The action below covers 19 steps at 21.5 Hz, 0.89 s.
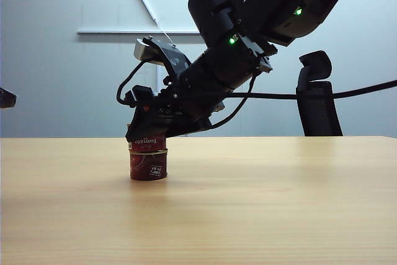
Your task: Stack a can of tomatoes on the right onto the can of tomatoes on the left.
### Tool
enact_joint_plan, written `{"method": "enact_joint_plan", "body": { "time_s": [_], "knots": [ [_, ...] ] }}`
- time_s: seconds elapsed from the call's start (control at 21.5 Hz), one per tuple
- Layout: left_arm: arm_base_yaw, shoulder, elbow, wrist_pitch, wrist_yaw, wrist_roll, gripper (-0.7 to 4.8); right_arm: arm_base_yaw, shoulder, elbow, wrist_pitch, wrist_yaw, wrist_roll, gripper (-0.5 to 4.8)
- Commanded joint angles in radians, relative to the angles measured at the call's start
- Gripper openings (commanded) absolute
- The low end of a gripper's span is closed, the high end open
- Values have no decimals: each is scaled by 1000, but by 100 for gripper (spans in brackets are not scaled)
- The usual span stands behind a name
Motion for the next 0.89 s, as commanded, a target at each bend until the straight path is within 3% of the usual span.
{"method": "enact_joint_plan", "body": {
  "time_s": [0.05,0.09,0.14,0.28,0.42,0.61,0.75,0.79,0.84,0.89],
  "knots": [
    [0,0,1,-9,3,0,-4,2,-6,7,37,5,-4,294],
    [0,0,1,-9,3,0,-4,2,-6,7,40,18,-3,325],
    [0,0,1,-9,3,0,-4,2,-6,7,46,36,-3,393],
    [0,0,1,-9,3,0,-4,2,-7,7,60,44,-2,479],
    [0,0,1,-9,3,0,-4,2,-11,7,105,39,21,479],
    [35,0,1,-9,12,0,-4,3,-71,9,182,33,143,479],
    [216,0,1,-9,15,0,-4,2,-173,9,246,34,185,479],
    [304,0,1,-9,14,0,-4,2,-219,9,253,36,185,472],
    [357,0,1,-9,14,0,-4,2,-248,9,253,37,185,366],
    [439,0,1,-9,14,0,-4,0,-294,9,249,38,184,169]
  ]
}}
